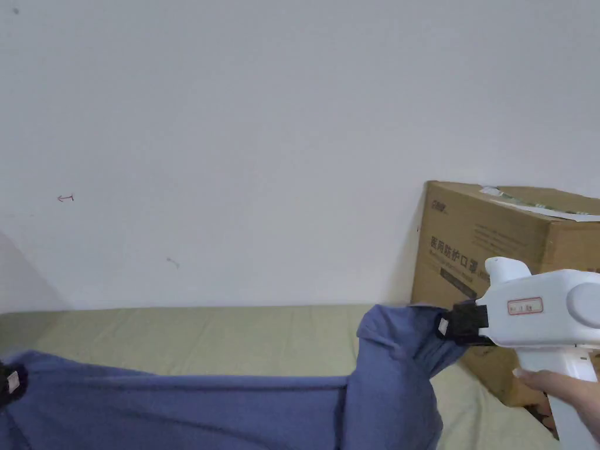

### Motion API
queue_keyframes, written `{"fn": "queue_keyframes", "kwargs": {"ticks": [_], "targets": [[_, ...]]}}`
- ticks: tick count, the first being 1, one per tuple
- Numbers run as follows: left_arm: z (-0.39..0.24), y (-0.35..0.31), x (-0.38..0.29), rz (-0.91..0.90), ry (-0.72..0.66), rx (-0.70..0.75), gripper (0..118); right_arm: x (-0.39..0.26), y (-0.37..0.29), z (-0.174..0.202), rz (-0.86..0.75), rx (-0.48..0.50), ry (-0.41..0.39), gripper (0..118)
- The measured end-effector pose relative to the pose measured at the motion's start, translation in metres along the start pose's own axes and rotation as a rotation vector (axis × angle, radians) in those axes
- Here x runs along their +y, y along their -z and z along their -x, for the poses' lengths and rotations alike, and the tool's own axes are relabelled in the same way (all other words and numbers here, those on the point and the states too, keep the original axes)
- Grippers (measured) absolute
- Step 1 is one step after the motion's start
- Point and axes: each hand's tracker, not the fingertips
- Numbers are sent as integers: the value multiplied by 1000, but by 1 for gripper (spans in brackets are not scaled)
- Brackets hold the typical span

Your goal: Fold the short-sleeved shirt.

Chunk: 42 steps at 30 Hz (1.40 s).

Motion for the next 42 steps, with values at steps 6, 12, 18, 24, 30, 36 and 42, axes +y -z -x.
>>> {"fn": "queue_keyframes", "kwargs": {"ticks": [6, 12, 18, 24, 30, 36, 42], "targets": [[-33, -44, 53, -107, 82, -6, 2, 41, -49, 27, -108, 15, -21, 0], [-41, -63, 87, -207, 64, 6, 2, 78, -67, 40, -189, 24, -9, 0], [-55, -56, 121, -246, 67, 18, 2, 125, -52, 40, -229, 20, 52, 0], [-63, -23, 163, -287, 60, 37, 2, 190, -19, 50, -280, -34, 32, 0], [-63, 35, 215, -325, 55, 71, 2, 253, 26, 58, -339, -82, -22, 0], [-67, 94, 251, -362, 82, 108, 2, 303, 66, 66, -381, -153, -114, 0], [-68, 139, 262, -399, 91, 139, 2, 326, 91, 70, -421, -217, -165, 0]]}}
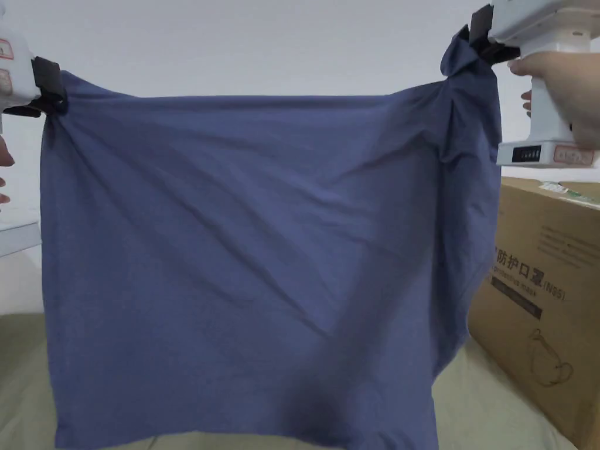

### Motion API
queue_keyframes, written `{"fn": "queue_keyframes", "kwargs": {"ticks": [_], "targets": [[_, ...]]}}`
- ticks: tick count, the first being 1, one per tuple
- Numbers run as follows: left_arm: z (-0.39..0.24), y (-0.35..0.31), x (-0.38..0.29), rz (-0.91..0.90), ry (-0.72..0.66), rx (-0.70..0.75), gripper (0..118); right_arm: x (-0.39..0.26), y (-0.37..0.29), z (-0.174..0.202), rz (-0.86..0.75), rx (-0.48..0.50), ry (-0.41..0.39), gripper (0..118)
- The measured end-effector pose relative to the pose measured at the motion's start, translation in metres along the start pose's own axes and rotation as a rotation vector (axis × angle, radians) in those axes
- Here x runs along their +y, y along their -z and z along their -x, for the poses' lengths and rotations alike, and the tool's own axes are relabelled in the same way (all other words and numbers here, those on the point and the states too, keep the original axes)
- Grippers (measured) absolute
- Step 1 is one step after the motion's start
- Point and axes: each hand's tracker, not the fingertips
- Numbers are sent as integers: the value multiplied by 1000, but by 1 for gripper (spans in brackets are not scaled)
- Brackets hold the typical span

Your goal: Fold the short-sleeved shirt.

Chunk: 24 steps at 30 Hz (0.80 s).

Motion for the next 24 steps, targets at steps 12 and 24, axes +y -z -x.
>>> {"fn": "queue_keyframes", "kwargs": {"ticks": [12, 24], "targets": [[16, 32, -155, 256, 2, 45, 2, -197, 29, 6, 175, 10, 55, 0], [78, -138, -468, 865, -129, -57, 2, -585, -157, -13, 864, 162, 176, 0]]}}
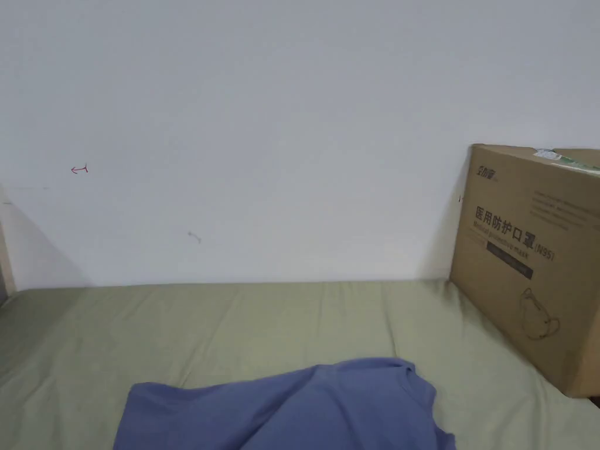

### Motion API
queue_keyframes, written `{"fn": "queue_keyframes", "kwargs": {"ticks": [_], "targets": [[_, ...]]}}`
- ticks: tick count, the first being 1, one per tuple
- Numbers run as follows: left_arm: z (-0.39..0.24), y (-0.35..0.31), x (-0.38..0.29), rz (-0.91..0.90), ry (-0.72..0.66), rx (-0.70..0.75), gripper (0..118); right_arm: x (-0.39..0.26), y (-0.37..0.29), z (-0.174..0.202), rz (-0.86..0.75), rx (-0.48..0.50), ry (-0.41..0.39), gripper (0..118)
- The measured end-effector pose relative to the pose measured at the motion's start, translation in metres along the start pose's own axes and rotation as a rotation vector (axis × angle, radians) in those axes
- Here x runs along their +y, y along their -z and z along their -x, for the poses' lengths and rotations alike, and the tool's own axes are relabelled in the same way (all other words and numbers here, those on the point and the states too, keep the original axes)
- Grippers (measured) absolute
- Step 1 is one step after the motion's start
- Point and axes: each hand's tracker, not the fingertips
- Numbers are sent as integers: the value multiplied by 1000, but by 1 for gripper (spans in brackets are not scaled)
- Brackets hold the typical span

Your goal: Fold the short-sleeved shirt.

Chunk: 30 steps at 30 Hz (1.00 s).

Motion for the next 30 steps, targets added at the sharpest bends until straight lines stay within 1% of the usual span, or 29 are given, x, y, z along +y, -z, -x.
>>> {"fn": "queue_keyframes", "kwargs": {"ticks": [1, 2, 3, 7, 12, 15, 19, 20, 21, 22, 23, 24, 25, 26, 27, 28, 29, 30], "targets": [[5, -10, -18, 20, 19, -4, 2, -25, -11, -2, -11, -4, -3, 0], [9, -19, -34, 13, 30, 1, 2, -44, -21, -2, -5, -7, -23, 0], [12, -35, -52, 20, 65, 4, 2, -62, -31, -4, 21, 7, -55, 0], [31, -79, -95, 44, 87, 21, 2, -118, -74, -4, 72, -6, -171, 0], [53, -117, -121, 60, 74, 25, 2, -151, -118, -15, 108, 9, -143, 0], [55, -127, -135, 79, 50, 0, 2, -158, -132, -19, 105, -24, -134, 0], [54, -120, -145, 101, 46, -6, 2, -160, -118, -23, 133, -73, -74, 0], [53, -117, -145, 108, 45, 0, 3, -159, -110, -26, 161, -89, -48, 0], [51, -113, -144, 116, 51, 12, 6, -156, -101, -26, 192, -107, -17, 2], [50, -110, -143, 126, 63, 20, 18, -156, -95, -26, 207, -129, 12, 6], [46, -109, -143, 132, 72, 25, 44, -155, -92, -25, 204, -136, 28, 24], [44, -109, -142, 133, 74, 30, 54, -154, -91, -25, 195, -133, 29, 42], [43, -109, -141, 135, 74, 46, 64, -152, -91, -23, 187, -152, 33, 52], [44, -111, -141, 139, 65, 47, 73, -151, -95, -21, 173, -198, 22, 63], [45, -117, -142, 134, 39, 29, 91, -148, -103, -19, 145, -226, 10, 91], [45, -125, -140, 114, 16, 7, 92, -145, -115, -20, 103, -217, 23, 94], [45, -132, -139, 102, -5, -15, 92, -141, -125, -20, 78, -192, 46, 94], [44, -141, -136, 90, -23, -27, 92, -135, -138, -20, 59, -174, 89, 94]]}}
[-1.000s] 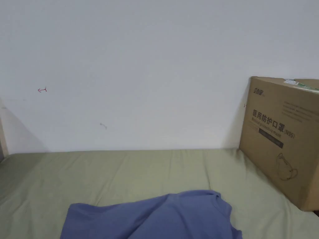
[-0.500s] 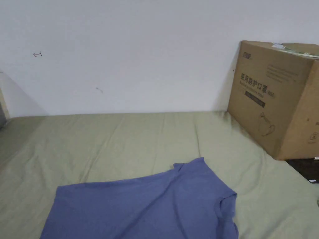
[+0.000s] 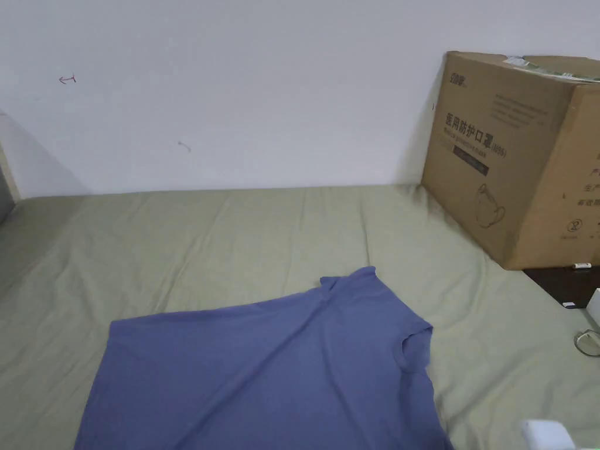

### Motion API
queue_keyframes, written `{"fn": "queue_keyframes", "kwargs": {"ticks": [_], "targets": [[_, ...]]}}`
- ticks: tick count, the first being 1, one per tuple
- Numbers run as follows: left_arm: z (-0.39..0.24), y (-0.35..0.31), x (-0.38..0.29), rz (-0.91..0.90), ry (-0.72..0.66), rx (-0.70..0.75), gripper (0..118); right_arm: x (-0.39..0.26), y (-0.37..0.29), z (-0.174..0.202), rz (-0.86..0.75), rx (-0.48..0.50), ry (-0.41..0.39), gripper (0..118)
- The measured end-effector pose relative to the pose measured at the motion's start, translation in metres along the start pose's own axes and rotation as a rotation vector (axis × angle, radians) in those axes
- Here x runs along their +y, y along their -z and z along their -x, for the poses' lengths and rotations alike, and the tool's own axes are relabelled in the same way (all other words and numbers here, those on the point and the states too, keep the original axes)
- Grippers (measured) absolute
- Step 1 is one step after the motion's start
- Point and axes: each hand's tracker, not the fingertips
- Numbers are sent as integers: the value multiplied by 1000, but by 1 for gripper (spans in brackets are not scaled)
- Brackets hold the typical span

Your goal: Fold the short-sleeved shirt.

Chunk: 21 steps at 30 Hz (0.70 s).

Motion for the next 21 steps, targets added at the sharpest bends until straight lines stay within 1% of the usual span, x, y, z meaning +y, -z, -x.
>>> {"fn": "queue_keyframes", "kwargs": {"ticks": [2, 3, 6, 7, 9, 10, 11, 12, 13, 14, 15, 16, 17, 18, 19, 20, 21], "targets": [[-3, -20, 4, -42, -26, -34, 95, 6, -28, -3, -68, 52, 68, 94], [-8, -31, 7, -70, -31, -59, 98, 9, -45, -1, -140, 100, 99, 94], [-29, -63, 14, -213, -30, -115, 100, 13, -87, 14, -341, 189, 140, 94], [-37, -73, 15, -278, -38, -119, 100, 13, -99, 22, -412, 205, 146, 94], [-56, -90, 14, -410, -62, -109, 100, 14, -113, 34, -498, 225, 142, 94], [-63, -96, 13, -466, -77, -122, 100, 12, -117, 41, -539, 243, 134, 93], [-67, -101, 12, -508, -94, -144, 98, 11, -119, 45, -570, 272, 110, 92], [-71, -104, 10, -547, -116, -157, 85, 9, -121, 50, -595, 302, 72, 81], [-74, -105, 9, -585, -138, -176, 61, 7, -122, 55, -615, 320, 38, 55], [-75, -106, 7, -609, -153, -190, 26, 5, -122, 58, -636, 314, 21, 20], [-76, -107, 7, -623, -165, -198, 0, 3, -122, 63, -654, 299, 7, 3], [-79, -106, 6, -621, -168, -161, 0, 3, -122, 70, -648, 257, 5, 3], [-78, -106, 6, -641, -153, -101, 0, 2, -121, 72, -653, 246, 8, 3], [-77, -106, 4, -649, -164, -95, 0, 4, -120, 72, -646, 291, 7, 3], [-76, -105, 5, -647, -157, -121, 0, 6, -117, 73, -641, 345, 0, 3], [-76, -106, 8, -652, -155, -119, 0, 8, -117, 75, -646, 331, -1, 3], [-77, -105, 20, -662, -119, -67, 0, 10, -115, 79, -649, 321, -9, 3]]}}
